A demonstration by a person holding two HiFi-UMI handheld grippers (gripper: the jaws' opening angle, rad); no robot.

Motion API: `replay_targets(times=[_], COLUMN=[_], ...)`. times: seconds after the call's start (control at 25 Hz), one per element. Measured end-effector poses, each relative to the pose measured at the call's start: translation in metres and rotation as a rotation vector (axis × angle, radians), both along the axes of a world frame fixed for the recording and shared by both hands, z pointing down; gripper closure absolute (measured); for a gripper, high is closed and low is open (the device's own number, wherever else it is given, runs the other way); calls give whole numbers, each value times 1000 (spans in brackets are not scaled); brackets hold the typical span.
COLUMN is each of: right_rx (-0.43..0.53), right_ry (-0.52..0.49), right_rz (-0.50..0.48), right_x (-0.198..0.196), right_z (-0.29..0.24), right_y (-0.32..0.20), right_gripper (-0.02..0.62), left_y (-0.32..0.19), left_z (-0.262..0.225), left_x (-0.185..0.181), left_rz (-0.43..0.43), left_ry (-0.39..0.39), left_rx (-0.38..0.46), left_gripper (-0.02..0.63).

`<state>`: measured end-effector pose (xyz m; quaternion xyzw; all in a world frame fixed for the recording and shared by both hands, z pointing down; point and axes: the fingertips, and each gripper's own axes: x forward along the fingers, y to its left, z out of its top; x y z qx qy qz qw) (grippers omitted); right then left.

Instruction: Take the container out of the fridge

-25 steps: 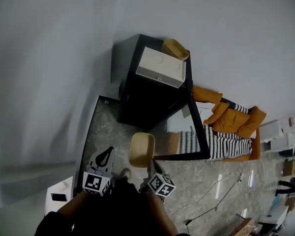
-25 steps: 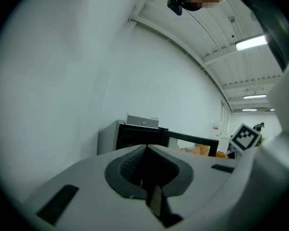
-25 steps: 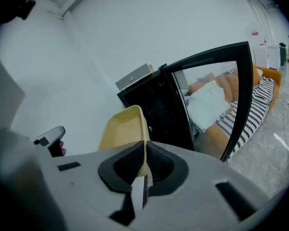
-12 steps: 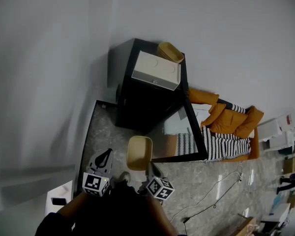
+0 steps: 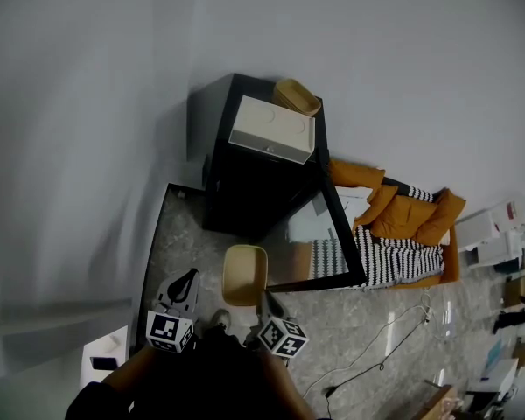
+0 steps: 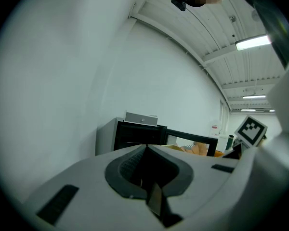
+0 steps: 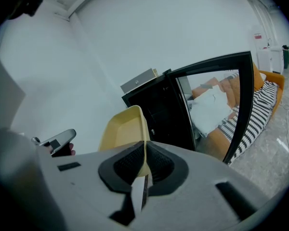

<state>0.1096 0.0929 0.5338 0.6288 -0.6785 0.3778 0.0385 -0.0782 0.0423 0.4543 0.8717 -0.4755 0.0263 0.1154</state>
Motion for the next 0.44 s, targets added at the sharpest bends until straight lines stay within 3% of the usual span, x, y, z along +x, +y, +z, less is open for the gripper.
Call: replay_targets(times=[0.44], right_rx=[7], right_ry=[-7], right_rz=[10], right_x=[0], right_z=[-1], right_y=[4], right_gripper=[584], left_y=[4], left_z=[-2], left_x=[-1], left_rz=[2], left_ry=[-5], left_rx=[1], left_gripper=[601])
